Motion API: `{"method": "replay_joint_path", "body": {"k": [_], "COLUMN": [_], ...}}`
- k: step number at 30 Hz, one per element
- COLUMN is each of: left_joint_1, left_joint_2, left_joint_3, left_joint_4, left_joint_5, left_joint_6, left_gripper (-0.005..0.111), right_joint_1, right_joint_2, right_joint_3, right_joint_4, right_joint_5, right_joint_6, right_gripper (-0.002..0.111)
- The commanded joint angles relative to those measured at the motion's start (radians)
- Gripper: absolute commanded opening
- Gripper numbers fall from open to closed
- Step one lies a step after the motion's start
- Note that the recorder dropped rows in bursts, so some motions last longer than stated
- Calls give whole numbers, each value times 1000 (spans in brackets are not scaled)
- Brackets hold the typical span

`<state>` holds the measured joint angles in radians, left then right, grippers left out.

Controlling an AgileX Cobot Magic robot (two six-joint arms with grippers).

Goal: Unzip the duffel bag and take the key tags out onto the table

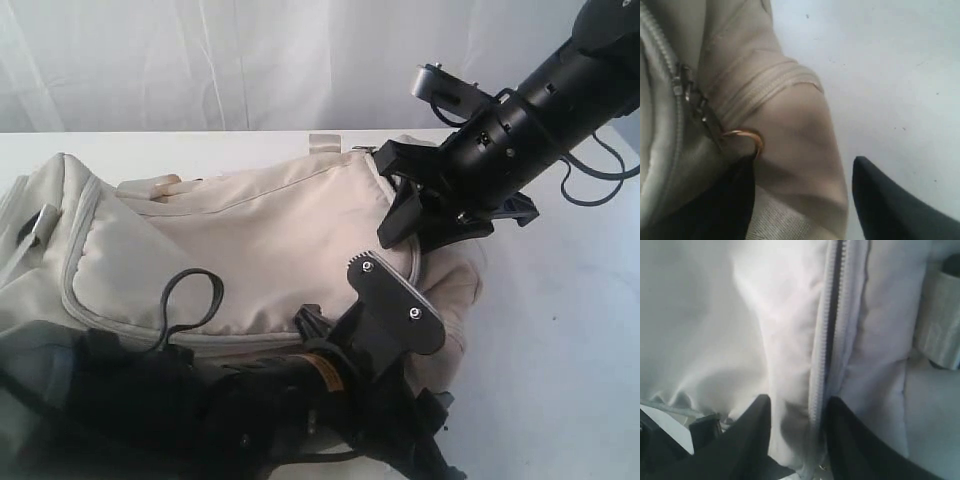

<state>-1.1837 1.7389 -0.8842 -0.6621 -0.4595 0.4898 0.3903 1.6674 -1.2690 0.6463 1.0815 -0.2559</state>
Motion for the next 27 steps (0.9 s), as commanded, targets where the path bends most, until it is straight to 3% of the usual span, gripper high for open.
{"method": "replay_joint_path", "body": {"k": [1, 17, 27], "left_joint_1": [-4, -4, -4], "left_joint_2": [-12, -52, -22], "left_joint_3": [-2, -2, -2], "left_joint_4": [-217, -283, -231], "left_joint_5": [-46, -124, -124], "left_joint_6": [213, 351, 181], "left_gripper": [61, 61, 61], "right_joint_1": [-3, -3, -3], "right_joint_2": [0, 0, 0], "right_joint_3": [4, 4, 4], "right_joint_4": [9, 9, 7], "right_joint_5": [11, 11, 13], "right_joint_6": [-13, -13, -13], "right_gripper": [35, 35, 35]}}
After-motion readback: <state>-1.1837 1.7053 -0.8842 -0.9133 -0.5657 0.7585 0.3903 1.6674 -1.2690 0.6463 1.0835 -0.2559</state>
